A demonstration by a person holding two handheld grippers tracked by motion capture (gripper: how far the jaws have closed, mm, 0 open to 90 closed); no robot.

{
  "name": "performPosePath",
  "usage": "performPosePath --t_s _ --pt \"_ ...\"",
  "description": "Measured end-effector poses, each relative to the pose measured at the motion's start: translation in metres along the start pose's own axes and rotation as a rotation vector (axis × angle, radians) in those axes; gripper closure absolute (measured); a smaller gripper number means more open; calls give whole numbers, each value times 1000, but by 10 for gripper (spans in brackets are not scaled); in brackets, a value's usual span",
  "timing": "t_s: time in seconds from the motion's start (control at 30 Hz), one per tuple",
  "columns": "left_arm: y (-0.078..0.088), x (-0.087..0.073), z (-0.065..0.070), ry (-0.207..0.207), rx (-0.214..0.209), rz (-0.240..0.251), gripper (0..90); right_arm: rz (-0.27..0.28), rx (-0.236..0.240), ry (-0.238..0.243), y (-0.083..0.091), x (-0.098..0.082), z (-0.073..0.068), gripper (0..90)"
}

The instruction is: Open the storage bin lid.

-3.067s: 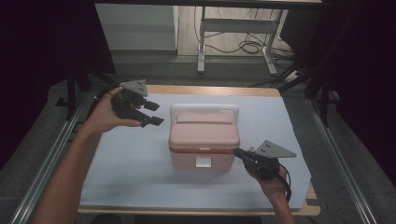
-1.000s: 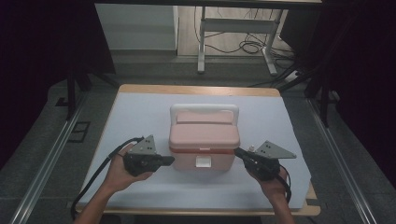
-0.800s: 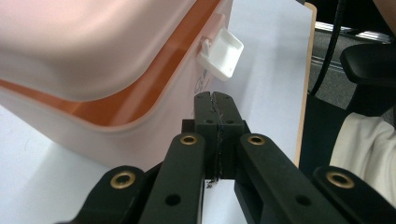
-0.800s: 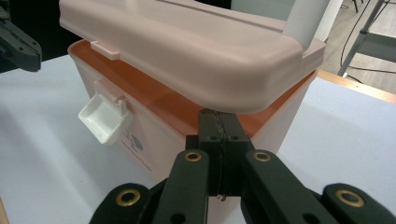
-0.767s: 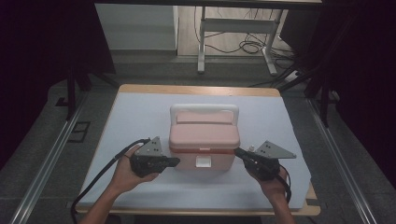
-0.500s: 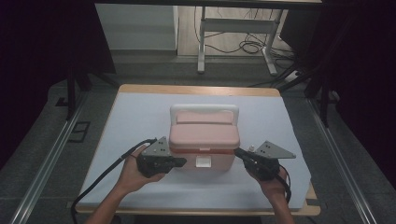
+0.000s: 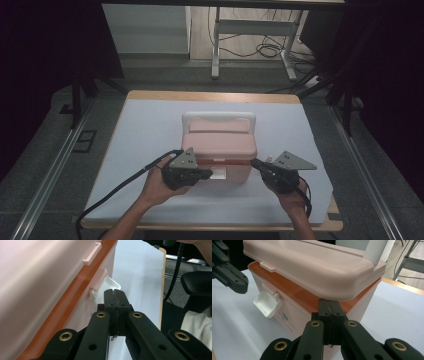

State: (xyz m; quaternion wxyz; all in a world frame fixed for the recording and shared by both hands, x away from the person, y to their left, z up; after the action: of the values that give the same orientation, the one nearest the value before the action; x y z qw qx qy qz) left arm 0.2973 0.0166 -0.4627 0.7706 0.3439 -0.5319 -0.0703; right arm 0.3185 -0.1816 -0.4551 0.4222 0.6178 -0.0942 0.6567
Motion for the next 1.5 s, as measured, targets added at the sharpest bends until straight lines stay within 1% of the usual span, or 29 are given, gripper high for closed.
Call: performPosePath --t_s 0.1,0.2,0.33,0.53,0.77,1.03,1.3,1.5 --pt "-3 1 1 -3 -1 4 900 0 0 -1 0 0 0 897" --pt "-7 2 1 14 -8 13 900 1 1 -1 0 0 0 897" --pt "-11 0 1 16 -3 7 900 0 0 0 0 0 0 897" --pt "-15 0 0 21 -2 11 900 0 0 0 0 0 0 897" --pt "-20 0 -3 26 9 11 900 -4 0 -3 -1 -1 0 897" --pt "-22 -1 -2 19 15 9 900 -4 0 -3 -1 -1 0 897" --pt "-25 -1 -2 26 18 17 900 -5 0 -5 -1 -1 0 897" --pt "-26 -1 -2 24 21 18 900 -4 -3 0 -2 -1 1 897"
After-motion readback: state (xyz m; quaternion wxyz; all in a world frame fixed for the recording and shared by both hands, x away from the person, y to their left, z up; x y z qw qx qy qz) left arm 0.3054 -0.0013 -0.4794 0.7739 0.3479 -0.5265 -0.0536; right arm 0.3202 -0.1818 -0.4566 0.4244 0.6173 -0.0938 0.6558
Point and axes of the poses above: each handheld gripper's, and its own axes: y roughly backward along the jaws, x roughly out of its top, z roughly to its right, the point moved 8 cm from there along -y, roughly forward along the jaws, and after that the axes turned 13 degrees about y, right-handed, at the moved point
